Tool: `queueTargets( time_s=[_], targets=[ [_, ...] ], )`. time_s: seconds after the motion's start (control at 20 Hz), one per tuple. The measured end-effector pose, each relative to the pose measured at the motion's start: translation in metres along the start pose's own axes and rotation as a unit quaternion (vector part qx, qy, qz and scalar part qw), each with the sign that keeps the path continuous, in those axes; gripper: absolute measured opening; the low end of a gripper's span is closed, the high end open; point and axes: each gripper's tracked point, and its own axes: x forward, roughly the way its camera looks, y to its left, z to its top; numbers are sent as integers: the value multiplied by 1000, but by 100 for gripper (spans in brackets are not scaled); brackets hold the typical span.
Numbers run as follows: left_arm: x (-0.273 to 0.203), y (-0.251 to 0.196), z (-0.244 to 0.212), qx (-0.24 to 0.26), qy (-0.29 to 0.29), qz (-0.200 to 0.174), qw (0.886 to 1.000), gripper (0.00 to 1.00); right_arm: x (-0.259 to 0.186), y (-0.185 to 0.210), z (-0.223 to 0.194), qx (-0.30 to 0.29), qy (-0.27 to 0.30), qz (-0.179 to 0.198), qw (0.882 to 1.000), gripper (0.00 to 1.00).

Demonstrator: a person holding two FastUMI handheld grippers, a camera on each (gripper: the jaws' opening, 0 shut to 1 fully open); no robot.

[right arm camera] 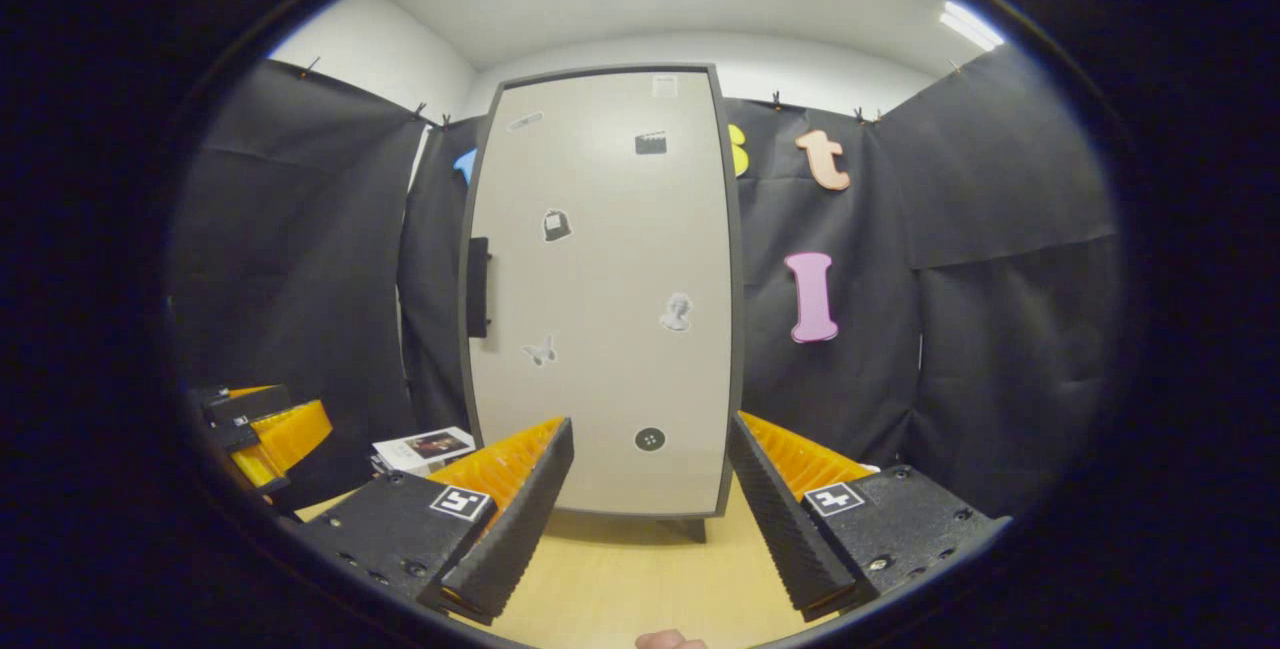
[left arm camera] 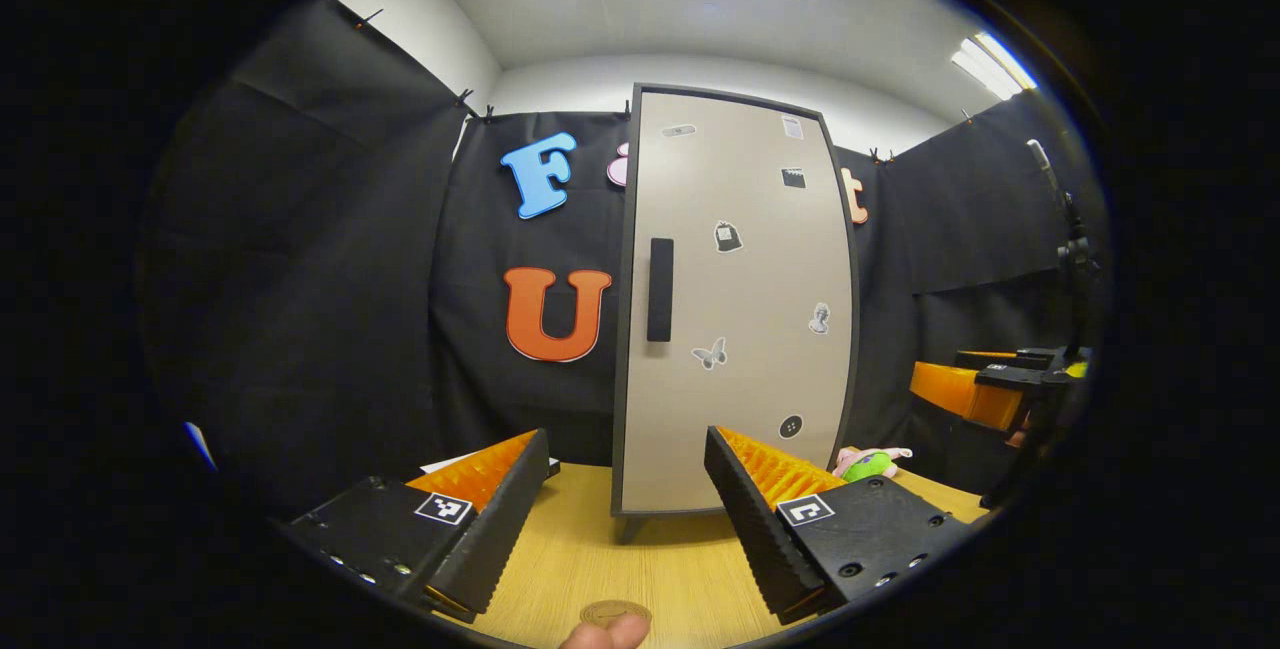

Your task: Open the cabinet door with the right hand, grasp the bottle in the cabinet with the left hand and place it on the coaster, then close the cabinet door with the right hand.

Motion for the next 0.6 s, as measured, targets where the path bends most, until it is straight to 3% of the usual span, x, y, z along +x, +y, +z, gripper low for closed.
queueTargets(
  time_s=[0.1, 0.15, 0.6],
  targets=[
    [0, 1, -1, 0, 2, 0, 1000, 95, 9, 10, 6, -3, -2, 12, 1000, 99],
    [-1, 2, -1, -1, 2, 1, 1000, 95, 14, 18, 10, -5, -3, 23, 1000, 95],
    [-10, 15, -2, 1, 6, 14, 1000, 95, 75, 84, 45, -6, -17, 98, 995, 99]
  ],
)
